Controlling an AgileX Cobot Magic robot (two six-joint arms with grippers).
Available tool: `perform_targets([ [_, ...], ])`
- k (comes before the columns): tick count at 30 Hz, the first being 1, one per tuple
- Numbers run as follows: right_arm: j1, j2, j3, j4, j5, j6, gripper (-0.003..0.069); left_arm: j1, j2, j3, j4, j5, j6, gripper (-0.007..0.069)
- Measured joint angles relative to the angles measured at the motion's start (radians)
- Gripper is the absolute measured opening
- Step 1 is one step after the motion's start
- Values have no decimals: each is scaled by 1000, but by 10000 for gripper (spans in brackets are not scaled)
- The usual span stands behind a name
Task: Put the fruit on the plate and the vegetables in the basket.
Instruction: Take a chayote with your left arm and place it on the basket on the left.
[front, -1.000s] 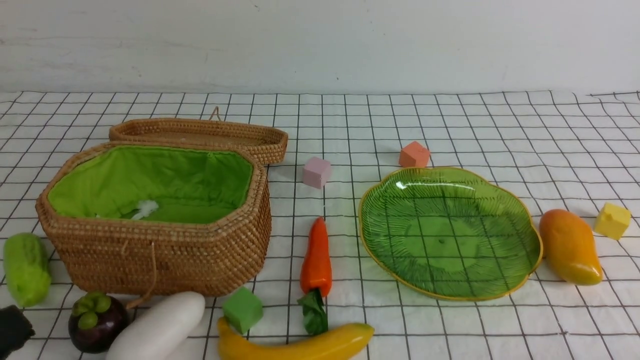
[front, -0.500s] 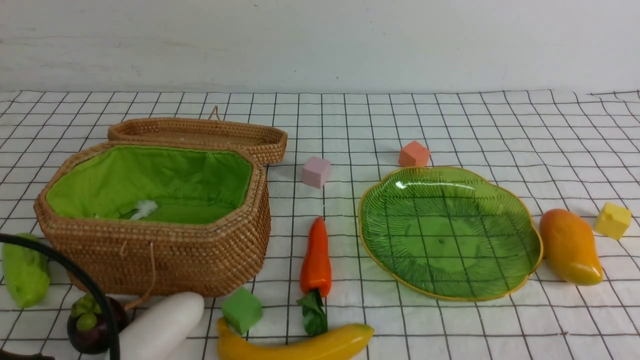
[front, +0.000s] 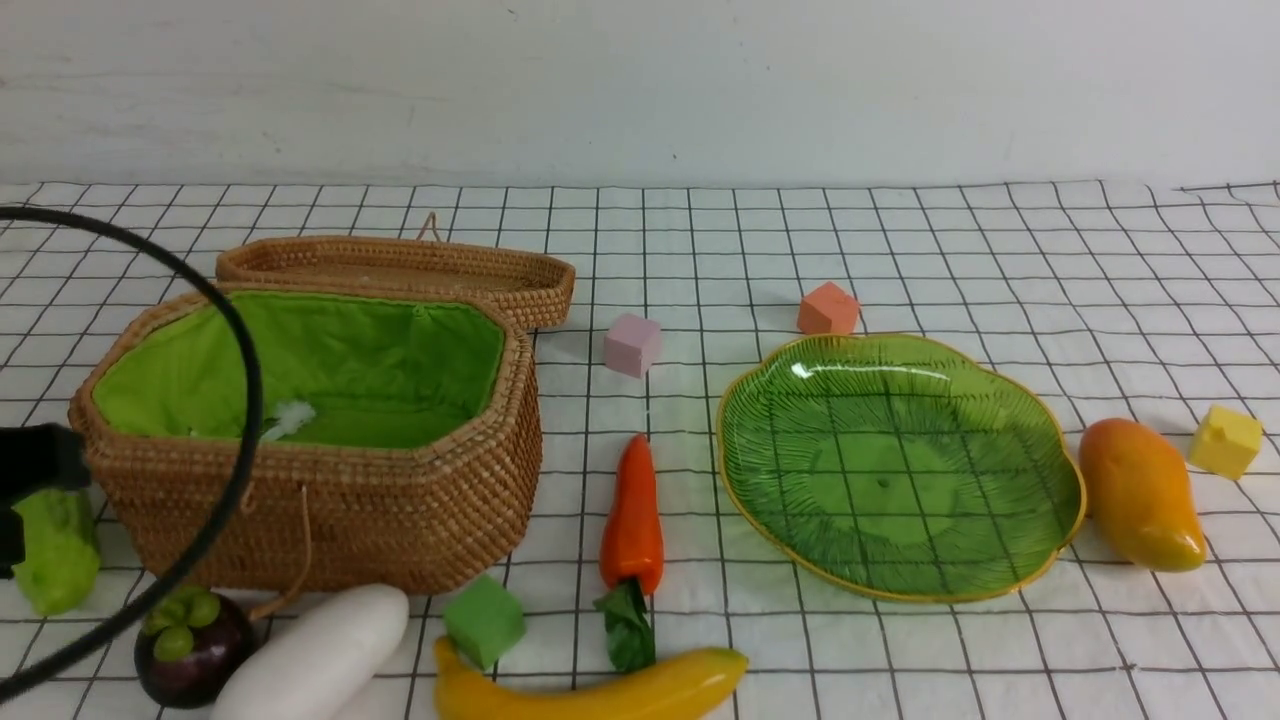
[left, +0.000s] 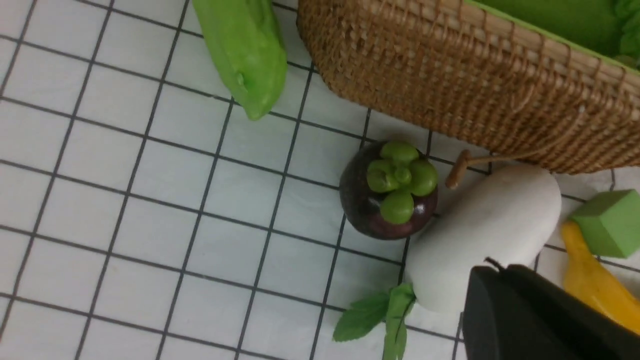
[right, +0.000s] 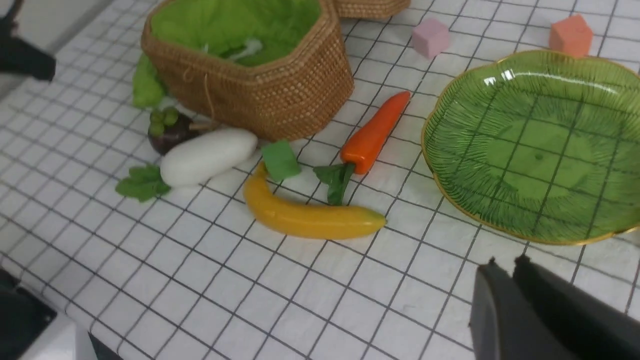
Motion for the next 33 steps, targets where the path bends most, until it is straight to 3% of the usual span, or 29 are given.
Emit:
perform_targets([
  [4, 0, 70, -73, 0, 32, -62, 61, 79, 53, -11, -13, -1, 1, -13],
  [5, 0, 81, -83, 1, 36, -89, 61, 165, 71, -11, -40, -4, 22, -13],
  [11, 0, 73, -89, 41, 48, -208, 61, 400, 152, -12, -254, -102, 182, -13],
  [14, 0, 56, -99, 88, 50, -257, 64, 429, 229, -13, -299, -166, 232, -13],
  [20, 0, 42, -174, 206, 65, -311, 69, 439, 357, -13, -262, -241, 250, 29],
  [24, 0, 36, -200, 295, 85, -365, 71, 440, 448, -13, -246, -352, 252, 179],
  [25, 0, 36, -200, 295, 85, -367, 71, 440, 452, -13, -246, -352, 252, 179],
  [28, 0, 34, -200, 317, 102, -380, 76, 440, 516, -13, -246, -424, 253, 347],
  [33, 0, 34, -200, 317, 106, -382, 80, 440, 572, -13, -246, -483, 274, 498],
])
